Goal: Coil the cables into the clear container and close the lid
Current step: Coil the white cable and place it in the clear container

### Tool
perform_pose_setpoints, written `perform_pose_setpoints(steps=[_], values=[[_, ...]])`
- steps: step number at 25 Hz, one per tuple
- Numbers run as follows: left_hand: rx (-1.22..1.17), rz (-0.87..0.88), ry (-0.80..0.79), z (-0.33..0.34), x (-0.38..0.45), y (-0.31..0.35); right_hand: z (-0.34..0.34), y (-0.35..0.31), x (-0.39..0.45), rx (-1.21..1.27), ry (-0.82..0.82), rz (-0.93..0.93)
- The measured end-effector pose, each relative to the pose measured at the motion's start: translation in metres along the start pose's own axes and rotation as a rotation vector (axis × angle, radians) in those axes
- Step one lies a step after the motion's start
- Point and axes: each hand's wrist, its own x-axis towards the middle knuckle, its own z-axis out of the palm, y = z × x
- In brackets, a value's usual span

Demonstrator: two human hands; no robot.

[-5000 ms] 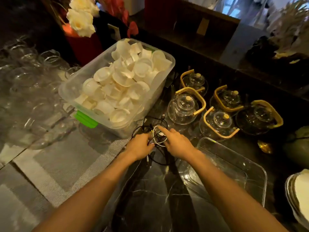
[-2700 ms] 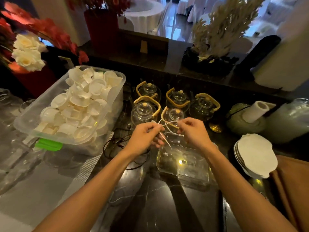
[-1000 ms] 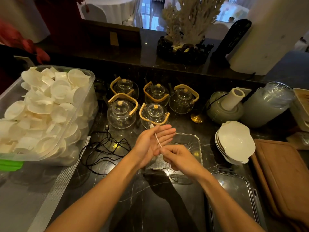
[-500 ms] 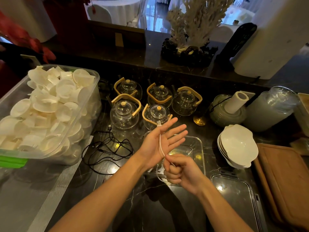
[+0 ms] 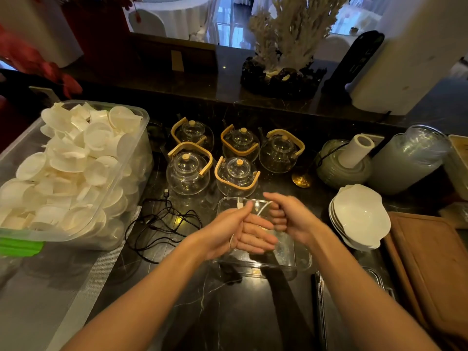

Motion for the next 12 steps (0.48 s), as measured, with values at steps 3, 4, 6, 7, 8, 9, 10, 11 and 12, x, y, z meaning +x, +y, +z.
perform_pose_setpoints(steps=[3,4,6,7,8,9,10,11,12], values=[[-0.088,-0.03,0.192,-0.002,0.008,-0.011,0.005,-0.03,-0.008,-0.304,0.005,-0.098],[-0.121,-0.026,0.211,0.0,0.01,-0.011,0.01,-0.031,-0.013,-0.363,-0.026,-0.14],[-0.154,0.003,0.208,0.004,0.014,-0.008,0.025,-0.027,-0.025,-0.379,-0.073,-0.197],[-0.189,0.015,0.19,0.005,0.015,-0.006,0.031,-0.02,-0.03,-0.382,-0.071,-0.232],[-0.228,0.029,0.169,0.006,0.016,-0.003,0.035,-0.01,-0.035,-0.4,-0.059,-0.275],[-0.255,0.051,0.163,0.006,0.016,0.0,0.038,0.001,-0.039,-0.423,-0.05,-0.32],[-0.271,0.084,0.173,0.007,0.018,0.004,0.04,0.013,-0.042,-0.434,-0.047,-0.35],[-0.294,0.126,0.182,0.008,0.019,0.008,0.041,0.026,-0.044,-0.421,-0.048,-0.352],[-0.332,0.17,0.182,0.01,0.021,0.011,0.042,0.038,-0.046,-0.373,-0.052,-0.32]])
